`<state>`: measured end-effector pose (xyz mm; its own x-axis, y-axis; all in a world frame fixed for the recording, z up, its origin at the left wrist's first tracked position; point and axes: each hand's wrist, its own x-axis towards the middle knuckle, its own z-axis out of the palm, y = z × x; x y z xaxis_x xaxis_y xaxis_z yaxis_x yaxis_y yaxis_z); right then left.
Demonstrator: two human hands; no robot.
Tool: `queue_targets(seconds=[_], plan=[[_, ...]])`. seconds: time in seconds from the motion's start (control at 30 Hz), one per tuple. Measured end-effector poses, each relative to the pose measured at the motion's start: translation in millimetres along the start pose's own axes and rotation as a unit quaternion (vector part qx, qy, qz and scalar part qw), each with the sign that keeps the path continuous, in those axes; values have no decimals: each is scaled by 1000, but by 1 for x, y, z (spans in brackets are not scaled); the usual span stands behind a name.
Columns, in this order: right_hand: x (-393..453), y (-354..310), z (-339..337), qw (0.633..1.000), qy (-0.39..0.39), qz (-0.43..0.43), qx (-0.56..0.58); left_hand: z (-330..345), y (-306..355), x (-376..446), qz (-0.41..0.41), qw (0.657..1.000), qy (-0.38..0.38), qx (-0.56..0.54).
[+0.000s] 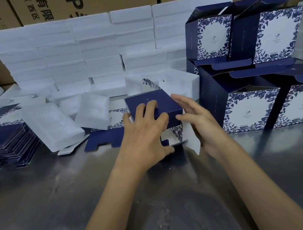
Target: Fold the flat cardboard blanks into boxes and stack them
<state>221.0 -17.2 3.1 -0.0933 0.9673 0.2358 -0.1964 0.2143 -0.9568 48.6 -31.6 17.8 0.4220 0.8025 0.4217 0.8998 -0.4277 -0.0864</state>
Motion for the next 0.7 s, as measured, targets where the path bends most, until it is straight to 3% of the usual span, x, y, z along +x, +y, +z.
queue_targets(seconds=[0.13, 0.27, 0.33, 0.4, 0.5, 0.7], plan=[[5, 0, -10, 993, -5, 67, 101, 7, -6, 3, 8, 998, 67, 8], [3, 9, -25, 993, -62, 96, -18, 14, -11, 3, 12, 994, 108, -19], [2, 15, -26, 985, -120, 115, -36, 18, -13, 4, -4, 988, 131, -83], [3, 20, -26, 983, -131, 119, -44, 22, -16, 6, -35, 976, 138, -164], [5, 27, -19, 987, -77, 110, -87, 26, -21, 7, -96, 950, 121, -271], [9, 44, 2, 988, 58, 44, -138, 24, -32, 4, -107, 956, 26, -273]])
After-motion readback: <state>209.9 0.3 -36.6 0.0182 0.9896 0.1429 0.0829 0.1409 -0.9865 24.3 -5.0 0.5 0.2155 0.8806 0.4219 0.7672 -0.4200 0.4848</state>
